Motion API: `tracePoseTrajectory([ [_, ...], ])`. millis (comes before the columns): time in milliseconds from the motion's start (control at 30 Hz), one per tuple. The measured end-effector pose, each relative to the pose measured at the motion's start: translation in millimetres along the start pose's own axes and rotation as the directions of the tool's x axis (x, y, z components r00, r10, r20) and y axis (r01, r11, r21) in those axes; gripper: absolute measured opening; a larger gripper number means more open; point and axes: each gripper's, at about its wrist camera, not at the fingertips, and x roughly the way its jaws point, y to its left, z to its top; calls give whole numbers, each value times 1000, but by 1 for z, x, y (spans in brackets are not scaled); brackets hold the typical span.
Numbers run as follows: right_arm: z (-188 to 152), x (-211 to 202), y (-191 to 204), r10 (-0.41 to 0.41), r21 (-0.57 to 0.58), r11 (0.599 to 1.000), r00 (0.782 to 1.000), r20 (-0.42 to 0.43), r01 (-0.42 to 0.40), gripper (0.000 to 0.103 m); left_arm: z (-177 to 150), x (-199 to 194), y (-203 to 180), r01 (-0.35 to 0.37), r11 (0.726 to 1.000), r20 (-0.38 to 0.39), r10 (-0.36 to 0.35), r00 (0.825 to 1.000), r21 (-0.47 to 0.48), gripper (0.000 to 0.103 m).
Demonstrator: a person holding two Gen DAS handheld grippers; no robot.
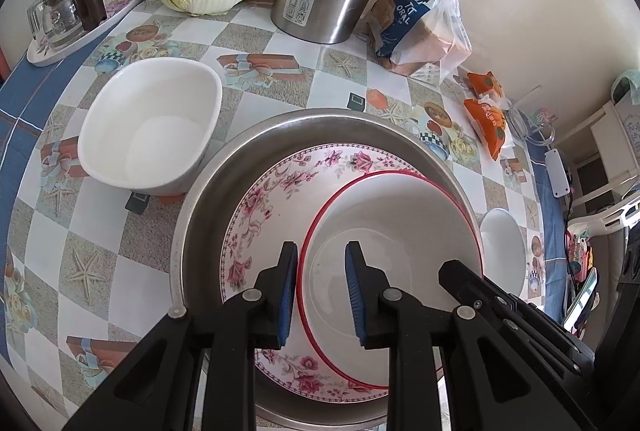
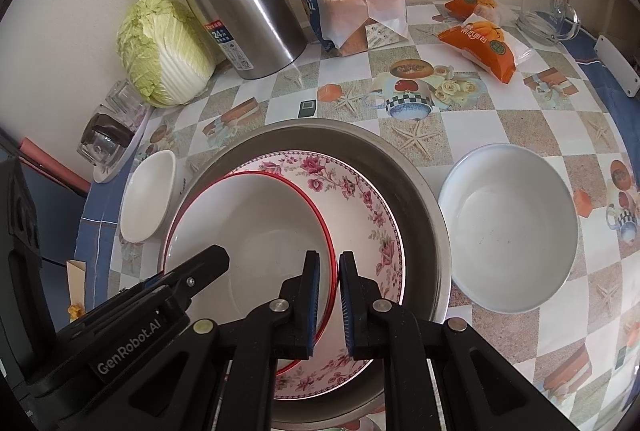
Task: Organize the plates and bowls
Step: 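Carry the red-rimmed bowl with both grippers and lower it onto the floral plate, then open both grippers to release the red-rimmed bowl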
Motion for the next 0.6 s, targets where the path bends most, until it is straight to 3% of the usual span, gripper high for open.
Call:
tracePoseTrajectory([
  [367,6,-26,4,-5,-17,1000,998,64,6,13,5,-33,3,-26,1000,81,26,996,4,34],
  [533,8,-38,6,-21,-33,999,996,92,24,12,5,-45,7,-43,999,112,43,993,-7,51],
  [600,9,-41,7,-33,-37,999,994,101,37,19,5,-48,9,-54,998,121,56,991,-16,54],
])
